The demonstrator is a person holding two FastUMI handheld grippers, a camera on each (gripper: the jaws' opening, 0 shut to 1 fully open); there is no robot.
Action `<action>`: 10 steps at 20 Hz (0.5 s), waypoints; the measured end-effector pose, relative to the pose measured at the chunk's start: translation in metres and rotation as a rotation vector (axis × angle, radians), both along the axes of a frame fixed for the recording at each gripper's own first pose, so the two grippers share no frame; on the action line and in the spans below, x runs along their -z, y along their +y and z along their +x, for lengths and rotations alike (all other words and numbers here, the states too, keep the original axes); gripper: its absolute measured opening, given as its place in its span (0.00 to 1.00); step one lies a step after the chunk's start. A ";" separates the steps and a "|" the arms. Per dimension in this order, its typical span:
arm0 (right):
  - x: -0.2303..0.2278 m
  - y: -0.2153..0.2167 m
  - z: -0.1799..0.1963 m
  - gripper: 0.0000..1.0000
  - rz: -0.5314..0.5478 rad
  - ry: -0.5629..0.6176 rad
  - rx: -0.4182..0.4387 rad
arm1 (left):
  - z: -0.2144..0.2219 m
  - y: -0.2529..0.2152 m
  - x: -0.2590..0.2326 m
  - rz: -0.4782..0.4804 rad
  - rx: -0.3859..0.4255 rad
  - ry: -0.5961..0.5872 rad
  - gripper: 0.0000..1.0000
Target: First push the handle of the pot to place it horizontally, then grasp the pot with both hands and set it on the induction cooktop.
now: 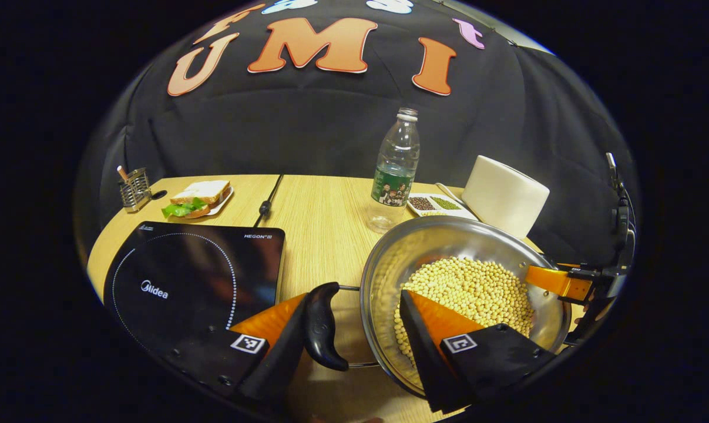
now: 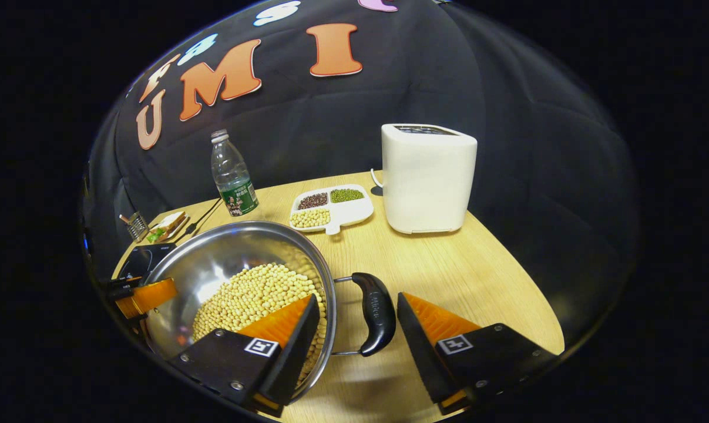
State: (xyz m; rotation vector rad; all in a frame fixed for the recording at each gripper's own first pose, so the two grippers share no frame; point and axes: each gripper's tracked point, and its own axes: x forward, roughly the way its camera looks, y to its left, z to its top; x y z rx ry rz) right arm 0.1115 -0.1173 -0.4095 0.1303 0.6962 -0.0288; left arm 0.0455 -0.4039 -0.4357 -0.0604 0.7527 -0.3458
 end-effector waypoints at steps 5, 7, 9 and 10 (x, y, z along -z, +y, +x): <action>0.000 0.000 -0.005 0.56 0.035 0.021 0.044 | 0.003 0.001 -0.001 0.008 -0.034 0.002 0.68; -0.001 0.002 -0.011 0.51 0.038 0.033 0.061 | -0.003 0.004 -0.005 0.025 -0.025 0.020 0.63; -0.009 0.004 -0.018 0.50 0.053 0.037 0.070 | -0.004 0.005 -0.011 0.016 -0.025 0.016 0.64; -0.016 0.004 -0.019 0.50 0.063 0.023 0.080 | -0.005 0.008 -0.016 0.011 -0.024 0.010 0.62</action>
